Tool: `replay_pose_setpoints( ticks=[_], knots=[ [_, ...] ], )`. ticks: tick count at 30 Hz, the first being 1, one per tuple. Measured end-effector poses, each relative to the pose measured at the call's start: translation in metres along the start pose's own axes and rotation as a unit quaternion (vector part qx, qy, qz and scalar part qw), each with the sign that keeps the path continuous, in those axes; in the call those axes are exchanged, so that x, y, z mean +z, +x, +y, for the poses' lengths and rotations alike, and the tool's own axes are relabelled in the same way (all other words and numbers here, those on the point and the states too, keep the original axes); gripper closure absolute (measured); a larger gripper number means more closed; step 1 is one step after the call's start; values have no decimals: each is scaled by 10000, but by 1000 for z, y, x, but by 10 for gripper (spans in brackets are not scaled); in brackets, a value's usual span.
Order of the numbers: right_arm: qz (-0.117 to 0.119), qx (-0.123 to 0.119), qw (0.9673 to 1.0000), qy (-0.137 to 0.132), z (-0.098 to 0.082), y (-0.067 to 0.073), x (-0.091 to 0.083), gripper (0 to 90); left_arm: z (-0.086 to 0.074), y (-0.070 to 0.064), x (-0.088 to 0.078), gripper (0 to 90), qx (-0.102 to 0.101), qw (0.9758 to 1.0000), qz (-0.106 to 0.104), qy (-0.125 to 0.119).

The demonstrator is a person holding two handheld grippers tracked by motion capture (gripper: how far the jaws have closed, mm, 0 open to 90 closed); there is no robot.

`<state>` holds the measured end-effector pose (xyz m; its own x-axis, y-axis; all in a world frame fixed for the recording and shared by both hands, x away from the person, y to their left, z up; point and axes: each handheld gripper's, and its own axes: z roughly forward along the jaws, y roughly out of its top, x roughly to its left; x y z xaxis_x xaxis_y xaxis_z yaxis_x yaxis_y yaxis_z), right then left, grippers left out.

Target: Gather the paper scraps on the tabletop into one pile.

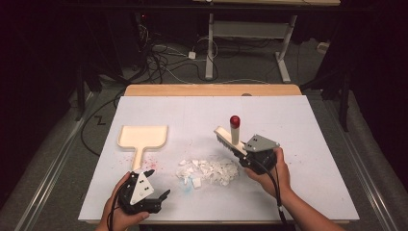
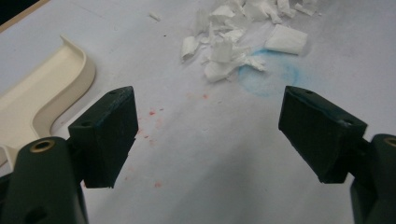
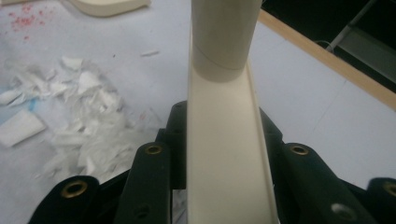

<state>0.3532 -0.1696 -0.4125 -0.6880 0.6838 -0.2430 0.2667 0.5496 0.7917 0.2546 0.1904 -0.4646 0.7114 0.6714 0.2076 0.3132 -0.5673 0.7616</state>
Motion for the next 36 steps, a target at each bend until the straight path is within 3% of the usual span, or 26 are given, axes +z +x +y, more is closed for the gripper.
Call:
replay_pose_setpoints(
  ticks=[3, 7, 9, 11, 14, 17, 21, 23, 25, 26, 28, 29, 30, 31, 32, 33, 35, 36],
  knots=[
    [106, 0, 9998, -141, 11, -12, 10, 680, 0, 0, 1, 189, -10, 10000, -5, 12],
    [275, -409, 9985, -226, 28, -23, 35, 680, 0, 0, 2, 190, 15, 10000, -46, 43],
    [498, -588, 9967, -239, 36, -26, 50, 679, 0, 0, 3, 190, 18, 10000, -49, 48],
    [701, -706, 9949, -144, 42, -27, 65, 680, -1, 1, 3, 190, 55, 10000, -31, 30],
    [823, -990, 9916, -119, 49, -21, 85, 680, -2, 2, 2, 193, 33, 10000, -34, 38],
    [935, -1069, 9898, -111, 52, -17, 97, 680, -4, 2, 2, 201, -31, 9999, -62, 83],
    [1210, -1194, 9854, 58, 57, -6, 122, 680, -4, 1, 2, 201, 53, 9999, -29, 87],
    [1425, -1272, 9816, 27, 56, -3, 126, 680, -5, 0, 1, 201, -10, 9999, -51, 102],
    [1481, -1500, 9774, 133, 57, 1, 124, 679, -5, 1, 1, 201, -14, 9999, -26, 130],
    [1552, -1673, 9735, 167, 58, 1, 122, 679, -6, 1, 2, 201, -13, 9999, 7, 171],
    [1860, -1773, 9663, 185, 59, -1, 115, 679, -6, 1, 4, 201, -3, 9997, 19, 225],
    [1860, -1773, 9663, 185, 59, -1, 115, 679, -6, 1, 4, 201, -3, 9997, 19, 225],
    [2025, -1776, 9629, 170, 58, -3, 111, 680, -6, 1, 5, 201, 13, 9997, 11, 244],
    [2238, -1870, 9564, 143, 57, -6, 103, 680, -6, 1, 5, 201, 28, 9997, 1, 257],
    [2357, -1932, 9523, 157, 55, -6, 100, 680, -5, -1, 4, 201, 56, 9997, -15, 238],
    [2349, -2030, 9504, 179, 54, -7, 97, 680, -5, -1, 4, 201, 66, 9997, 8, 230],
    [2286, -2047, 9516, 162, 52, -8, 93, 680, -5, -1, 4, 201, 68, 9997, 24, 227],
    [2402, -1983, 9502, 79, 49, -12, 87, 680, -5, -1, 4, 201, 62, 9997, 11, 224]
  ],
)
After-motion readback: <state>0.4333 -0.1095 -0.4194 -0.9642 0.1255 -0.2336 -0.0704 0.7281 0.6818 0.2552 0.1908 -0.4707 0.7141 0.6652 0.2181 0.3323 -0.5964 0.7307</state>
